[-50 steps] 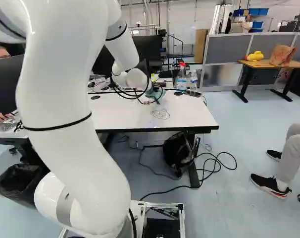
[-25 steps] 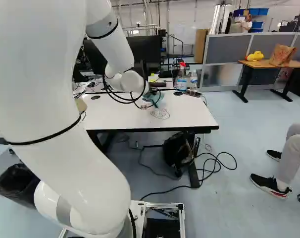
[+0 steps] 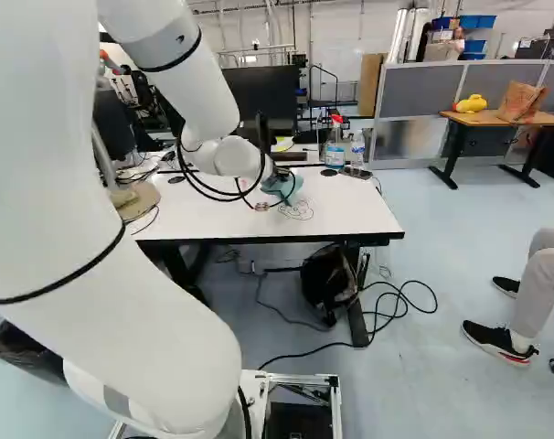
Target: Clean the table with the green towel
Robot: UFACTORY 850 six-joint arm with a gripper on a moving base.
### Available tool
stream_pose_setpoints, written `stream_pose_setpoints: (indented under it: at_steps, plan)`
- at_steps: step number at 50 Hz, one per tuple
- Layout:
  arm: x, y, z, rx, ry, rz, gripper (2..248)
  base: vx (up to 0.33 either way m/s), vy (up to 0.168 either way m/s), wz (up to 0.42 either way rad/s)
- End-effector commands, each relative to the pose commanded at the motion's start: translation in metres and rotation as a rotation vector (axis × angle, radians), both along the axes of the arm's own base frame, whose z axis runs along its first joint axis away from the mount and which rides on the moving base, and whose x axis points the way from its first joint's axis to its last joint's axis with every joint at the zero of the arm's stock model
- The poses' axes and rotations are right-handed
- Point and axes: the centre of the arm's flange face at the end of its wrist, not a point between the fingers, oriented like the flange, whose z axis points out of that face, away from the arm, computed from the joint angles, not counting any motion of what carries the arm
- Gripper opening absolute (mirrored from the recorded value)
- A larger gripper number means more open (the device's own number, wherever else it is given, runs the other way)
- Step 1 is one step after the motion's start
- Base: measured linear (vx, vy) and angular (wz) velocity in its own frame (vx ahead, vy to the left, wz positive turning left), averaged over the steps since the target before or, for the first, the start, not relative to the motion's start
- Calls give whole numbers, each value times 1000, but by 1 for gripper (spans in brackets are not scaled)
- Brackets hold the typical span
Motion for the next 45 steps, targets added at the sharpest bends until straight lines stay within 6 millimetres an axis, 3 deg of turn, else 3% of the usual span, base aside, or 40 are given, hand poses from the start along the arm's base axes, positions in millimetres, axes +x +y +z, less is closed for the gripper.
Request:
stream_pose_setpoints:
  at_steps: [45]
  plan:
    - [-16, -15, -8, 17, 105, -40, 55, 0, 0, 0]
